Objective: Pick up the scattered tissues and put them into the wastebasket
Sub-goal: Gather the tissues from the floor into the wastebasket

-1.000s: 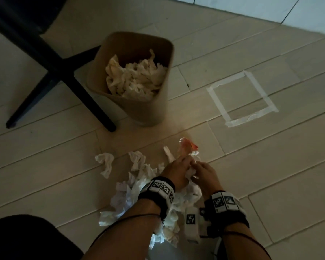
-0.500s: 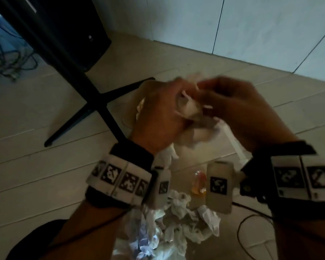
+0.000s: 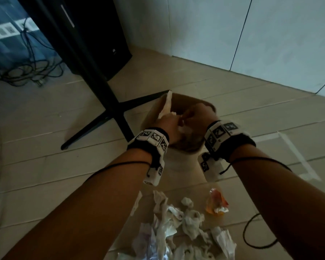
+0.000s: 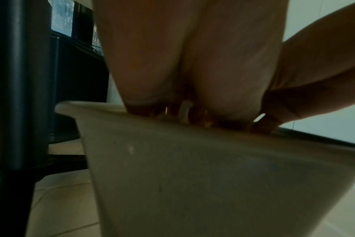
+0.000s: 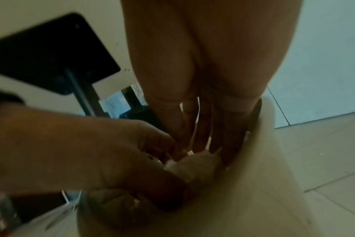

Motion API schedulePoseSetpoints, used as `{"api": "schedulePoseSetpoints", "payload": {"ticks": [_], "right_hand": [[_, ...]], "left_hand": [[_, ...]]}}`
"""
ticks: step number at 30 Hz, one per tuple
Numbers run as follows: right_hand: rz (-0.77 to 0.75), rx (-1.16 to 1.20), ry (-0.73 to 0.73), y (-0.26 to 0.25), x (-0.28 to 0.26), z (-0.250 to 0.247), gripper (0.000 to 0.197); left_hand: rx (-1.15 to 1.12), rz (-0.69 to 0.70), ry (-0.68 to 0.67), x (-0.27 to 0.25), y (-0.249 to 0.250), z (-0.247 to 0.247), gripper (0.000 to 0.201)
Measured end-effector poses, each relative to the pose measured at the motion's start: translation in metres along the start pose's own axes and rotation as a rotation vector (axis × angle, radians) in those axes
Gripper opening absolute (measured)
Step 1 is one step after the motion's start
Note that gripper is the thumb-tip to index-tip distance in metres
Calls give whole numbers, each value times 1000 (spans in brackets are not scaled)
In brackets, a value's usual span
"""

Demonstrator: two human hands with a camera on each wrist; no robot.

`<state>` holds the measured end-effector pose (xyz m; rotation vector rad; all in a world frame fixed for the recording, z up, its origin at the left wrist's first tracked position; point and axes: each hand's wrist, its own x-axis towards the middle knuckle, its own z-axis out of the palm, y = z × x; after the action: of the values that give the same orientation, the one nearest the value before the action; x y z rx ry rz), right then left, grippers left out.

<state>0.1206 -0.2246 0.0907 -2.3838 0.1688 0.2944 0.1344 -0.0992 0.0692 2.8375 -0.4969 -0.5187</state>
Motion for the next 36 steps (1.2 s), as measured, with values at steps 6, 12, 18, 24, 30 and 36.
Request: {"api": "schedulePoseSetpoints", "payload": {"ticks": [6,12,18,24,30,36], "right_hand": [[7,-454,-255,-7,4,27,44],[-152,-283,-35,-14,-32,-22,35],[-112,328,327,31,-88,-42,23],[326,405,311,143,-141,30,29],[715,299,-32,206,-202,127,54],[686,105,-333,199,-246,201,110]], "left_hand": [[217,41,-266,-15,-4,-7,46],[-32,64,-40,-59,1,-49,38],[-327,407,409,-110,42,-10,25],[-265,440,108,-119,72,115,18],[107,267,-471,-76,66,207,59],[374,415,-698,-64,51,224,84]]}}
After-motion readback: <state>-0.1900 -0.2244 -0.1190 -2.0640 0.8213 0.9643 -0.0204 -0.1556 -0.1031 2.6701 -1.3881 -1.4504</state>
